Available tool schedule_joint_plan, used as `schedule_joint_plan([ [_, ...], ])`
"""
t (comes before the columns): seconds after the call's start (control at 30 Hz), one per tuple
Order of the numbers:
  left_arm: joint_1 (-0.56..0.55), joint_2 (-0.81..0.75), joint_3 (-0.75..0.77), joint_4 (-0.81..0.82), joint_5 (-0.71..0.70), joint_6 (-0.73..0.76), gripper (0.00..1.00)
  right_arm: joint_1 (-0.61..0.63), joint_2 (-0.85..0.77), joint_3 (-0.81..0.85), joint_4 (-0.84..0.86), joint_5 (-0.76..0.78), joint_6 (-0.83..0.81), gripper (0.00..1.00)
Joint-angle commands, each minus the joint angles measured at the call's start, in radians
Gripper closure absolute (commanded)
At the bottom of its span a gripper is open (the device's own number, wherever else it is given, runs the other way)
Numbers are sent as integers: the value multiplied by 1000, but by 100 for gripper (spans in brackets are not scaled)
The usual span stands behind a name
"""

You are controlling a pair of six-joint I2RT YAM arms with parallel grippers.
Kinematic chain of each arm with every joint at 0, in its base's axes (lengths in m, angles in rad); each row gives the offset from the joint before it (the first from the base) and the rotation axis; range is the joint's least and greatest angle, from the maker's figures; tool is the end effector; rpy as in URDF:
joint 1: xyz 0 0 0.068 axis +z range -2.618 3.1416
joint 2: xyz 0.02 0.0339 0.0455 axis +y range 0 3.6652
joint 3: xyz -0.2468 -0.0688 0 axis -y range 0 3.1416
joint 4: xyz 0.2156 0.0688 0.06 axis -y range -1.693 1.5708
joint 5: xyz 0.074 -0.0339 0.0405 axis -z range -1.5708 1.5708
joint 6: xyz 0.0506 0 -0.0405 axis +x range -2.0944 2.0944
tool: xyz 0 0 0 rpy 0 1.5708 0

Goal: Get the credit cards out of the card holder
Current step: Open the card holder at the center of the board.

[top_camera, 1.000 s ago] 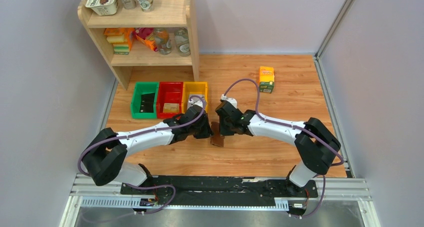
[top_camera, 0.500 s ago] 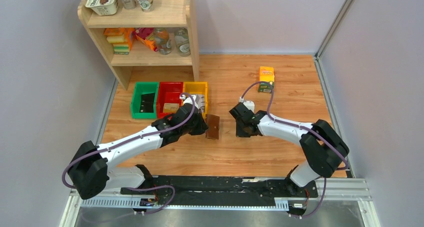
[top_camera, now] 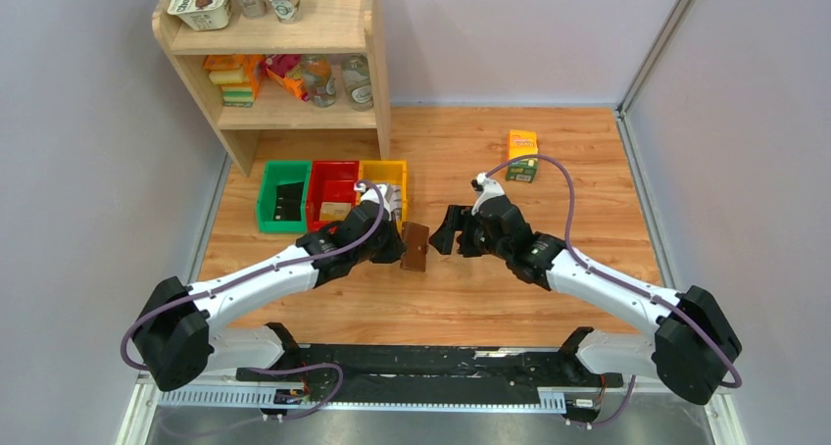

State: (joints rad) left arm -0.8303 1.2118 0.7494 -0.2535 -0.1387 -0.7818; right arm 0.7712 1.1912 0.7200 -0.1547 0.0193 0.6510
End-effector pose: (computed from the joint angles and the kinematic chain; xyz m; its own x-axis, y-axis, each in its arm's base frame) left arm 0.1716 -0.1773 0.2206 -0.7797 -0.1812 -0.5994 0.1569 0.8701 -0.4672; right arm 0.1791 0.1728 0.2253 -0.7497 0.1162 -0.6515 -0.2909 0.8264 0.4821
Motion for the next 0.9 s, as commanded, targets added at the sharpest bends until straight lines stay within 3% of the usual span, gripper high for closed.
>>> schedule_joint_plan([
  [0.0, -7, -32, 45, 75, 24, 46, 100, 4, 45, -19, 210, -130, 18, 23],
  [0.2, -12, -70, 21, 125, 42, 47, 100, -1, 91, -37, 251, -137, 18, 29],
  [0.53, -12, -118, 4, 132, 54, 56, 100, -47, 100, -108, 290, -130, 18, 53],
  [0.87, -13, -90, 16, 142, 96, 64, 100, -64, 70, -140, 339, -133, 25, 56],
])
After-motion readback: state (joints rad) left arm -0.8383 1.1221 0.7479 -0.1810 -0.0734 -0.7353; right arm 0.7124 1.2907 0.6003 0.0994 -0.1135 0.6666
